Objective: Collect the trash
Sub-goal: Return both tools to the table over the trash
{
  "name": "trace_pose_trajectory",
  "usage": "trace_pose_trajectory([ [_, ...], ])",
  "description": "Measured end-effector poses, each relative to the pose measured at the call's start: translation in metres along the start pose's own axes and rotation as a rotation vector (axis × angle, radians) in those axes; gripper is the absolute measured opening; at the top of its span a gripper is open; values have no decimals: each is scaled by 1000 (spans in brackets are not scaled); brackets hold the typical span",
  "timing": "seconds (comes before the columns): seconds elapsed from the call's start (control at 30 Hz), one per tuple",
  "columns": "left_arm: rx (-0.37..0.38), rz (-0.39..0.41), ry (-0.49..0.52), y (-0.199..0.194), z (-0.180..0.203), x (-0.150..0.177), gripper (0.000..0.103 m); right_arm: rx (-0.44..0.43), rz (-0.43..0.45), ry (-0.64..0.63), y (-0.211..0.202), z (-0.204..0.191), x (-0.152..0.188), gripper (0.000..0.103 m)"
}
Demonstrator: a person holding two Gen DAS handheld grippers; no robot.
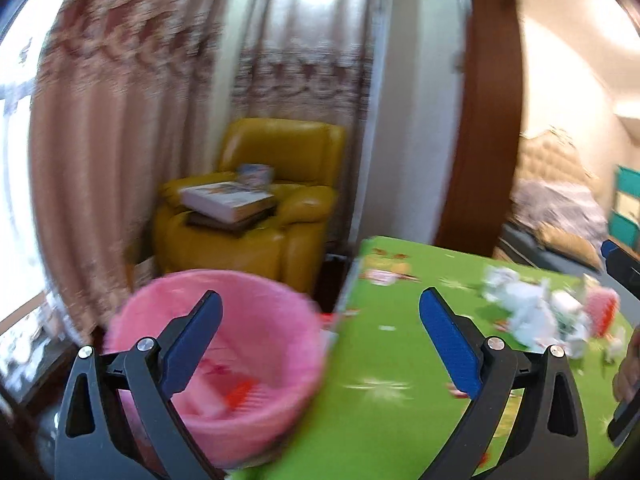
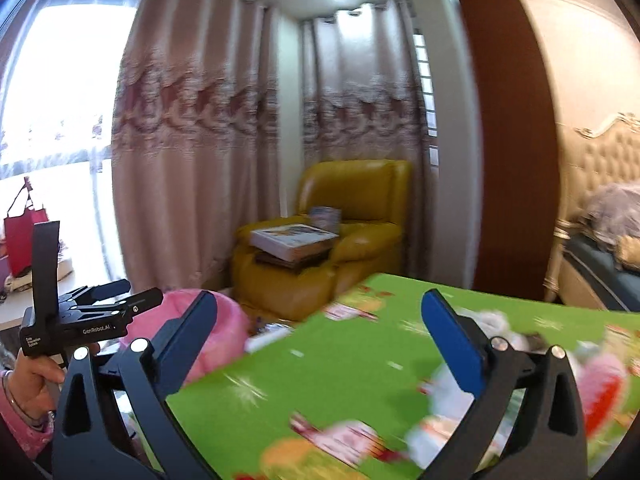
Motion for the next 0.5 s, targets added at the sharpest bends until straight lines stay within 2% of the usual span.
trace_pose_trajectory([
  [0.1,130,-53,-17,14,54,17,93,105,-85,48,-34,56,19,99],
  [0.17,179,-79,-48,21,83,29,93,177,-138,115,-59,92,36,99],
  [0.23,206,-110,-43,27,110,42,93,265,-193,149,-83,127,54,99],
  [0.3,212,-151,21,34,141,57,93,379,-230,161,-114,167,72,99],
  [0.37,245,-198,74,37,172,74,93,459,-247,180,-137,192,84,99],
  [0.5,277,-256,116,41,212,95,93,579,-271,241,-176,233,105,99],
])
Point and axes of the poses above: each gripper's, at about its wrist camera, not at the fingertips, and y roughly the way its jaws point, z to its right, x to its underside, the point moved 9 cm from there along y, roughly the way its jaws point, and after that the axes turned 11 degrees about z, right-handed, at the moved point
